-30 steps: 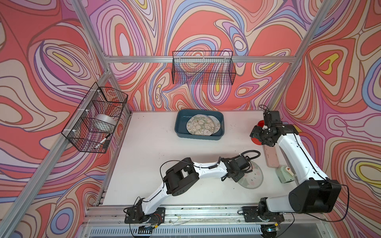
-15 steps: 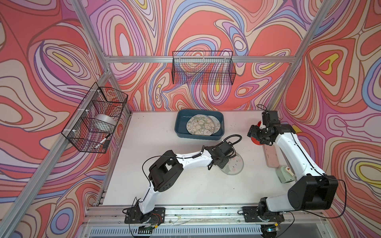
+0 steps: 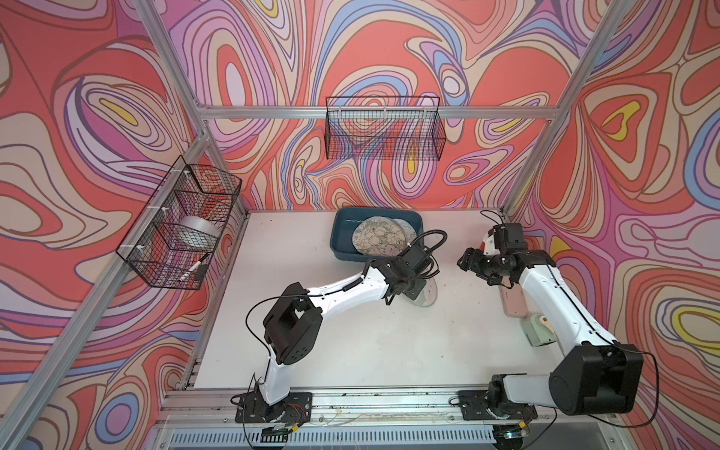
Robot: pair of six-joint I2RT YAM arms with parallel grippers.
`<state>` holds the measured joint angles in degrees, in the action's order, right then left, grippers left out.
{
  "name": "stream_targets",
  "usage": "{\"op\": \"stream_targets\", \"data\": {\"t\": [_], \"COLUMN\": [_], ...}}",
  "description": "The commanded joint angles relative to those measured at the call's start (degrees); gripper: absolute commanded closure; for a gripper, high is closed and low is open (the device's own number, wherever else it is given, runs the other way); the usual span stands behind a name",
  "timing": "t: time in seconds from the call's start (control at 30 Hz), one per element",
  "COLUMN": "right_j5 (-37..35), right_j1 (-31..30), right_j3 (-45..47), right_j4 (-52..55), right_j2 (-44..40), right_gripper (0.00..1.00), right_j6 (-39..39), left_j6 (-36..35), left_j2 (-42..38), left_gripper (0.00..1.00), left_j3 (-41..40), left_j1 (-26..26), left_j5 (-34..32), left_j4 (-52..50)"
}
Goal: Put the coasters into the storage box
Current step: Pick up the coaster from the corner of the board, then place the coaster in the storage box.
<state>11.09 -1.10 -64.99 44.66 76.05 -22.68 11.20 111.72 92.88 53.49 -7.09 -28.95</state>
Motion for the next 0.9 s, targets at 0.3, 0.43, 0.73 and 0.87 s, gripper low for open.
{"op": "stream_targets", "data": {"t": [0.3, 0.43, 0.73, 0.87], "right_j5": [-1.62, -5.31, -6.57, -6.94], "right_j1": [-5.47, -5.42, -5.41, -5.39], "right_j3": [2.74, 3.05, 3.48, 2.38], "right_j4": [-4.58, -4.25, -5.66, -5.64], "right_j2": [-1.50, -0.07, 2.47, 3.88], "right_gripper": [0.22, 0.22, 0.22, 0.22], "right_j6": [-1.53, -2.70, -3.20, -3.01], "left_j6": [-2.03, -4.60, -8.19, -9.83], "left_j2": [-5.09, -3.55, 5.11, 9.99], "left_gripper": [1.00, 1.00, 1.00, 1.00], "left_j3": [8.31, 12.93, 24.26, 27.92], "left_j1": [-3.21, -4.29, -10.42, -12.67], "left_j5": [-0.82, -4.94, -5.97, -4.97], "left_j4": [-3.80, -5.57, -6.20, -3.06]}}
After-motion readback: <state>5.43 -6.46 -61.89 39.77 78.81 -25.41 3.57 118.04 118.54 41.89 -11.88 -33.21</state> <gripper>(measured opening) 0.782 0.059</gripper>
